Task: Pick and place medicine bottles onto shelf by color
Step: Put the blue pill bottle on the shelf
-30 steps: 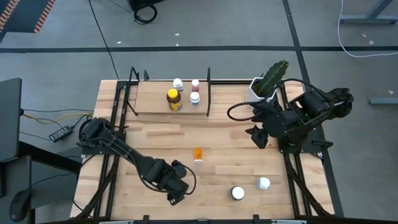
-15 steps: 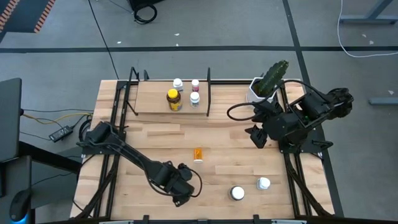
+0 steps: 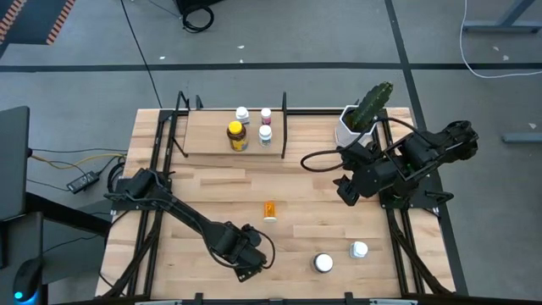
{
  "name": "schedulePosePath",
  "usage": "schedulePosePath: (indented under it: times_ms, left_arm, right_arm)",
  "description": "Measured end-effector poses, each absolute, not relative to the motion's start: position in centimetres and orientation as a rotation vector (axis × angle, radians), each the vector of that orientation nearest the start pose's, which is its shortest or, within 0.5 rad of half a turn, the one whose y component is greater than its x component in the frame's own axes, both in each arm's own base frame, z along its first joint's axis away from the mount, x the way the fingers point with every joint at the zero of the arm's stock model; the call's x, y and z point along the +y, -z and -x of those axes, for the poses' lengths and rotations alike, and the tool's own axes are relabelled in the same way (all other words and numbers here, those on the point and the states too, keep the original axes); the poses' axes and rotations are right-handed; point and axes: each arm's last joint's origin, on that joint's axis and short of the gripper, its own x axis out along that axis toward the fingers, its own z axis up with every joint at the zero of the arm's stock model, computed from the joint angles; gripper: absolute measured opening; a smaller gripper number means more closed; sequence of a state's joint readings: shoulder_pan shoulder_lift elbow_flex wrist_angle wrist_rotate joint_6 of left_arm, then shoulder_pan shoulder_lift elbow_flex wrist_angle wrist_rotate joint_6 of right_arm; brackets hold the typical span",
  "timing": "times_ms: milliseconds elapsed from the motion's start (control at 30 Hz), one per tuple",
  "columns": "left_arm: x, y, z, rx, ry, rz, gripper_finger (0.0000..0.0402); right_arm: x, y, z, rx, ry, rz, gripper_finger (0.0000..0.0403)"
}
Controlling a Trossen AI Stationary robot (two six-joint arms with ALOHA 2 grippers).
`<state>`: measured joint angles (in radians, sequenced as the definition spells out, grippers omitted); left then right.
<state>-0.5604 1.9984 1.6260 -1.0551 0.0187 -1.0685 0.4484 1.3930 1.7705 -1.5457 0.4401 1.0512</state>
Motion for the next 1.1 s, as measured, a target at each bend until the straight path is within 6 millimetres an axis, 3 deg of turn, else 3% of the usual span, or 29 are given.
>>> schedulePosePath:
  times_ms: [633,933,1100]
  left_arm:
    - [-20.87,-21.71,-33.16,1.477,-0.313,0.504,0.0285]
    - [-20.91,-21.74,-33.38,1.455,-0.302,0.506,0.019]
    - [-20.81,-21.78,-33.64,1.444,-0.28,0.503,0.0183]
  right_arm:
    - [8.3,-42.14,-20.0,0.928,0.516,-0.455,0.0266]
    - [8.32,-42.13,-19.99,0.934,0.51,-0.459,0.0266]
    - [8.32,-42.13,-20.0,0.934,0.509,-0.457,0.0266]
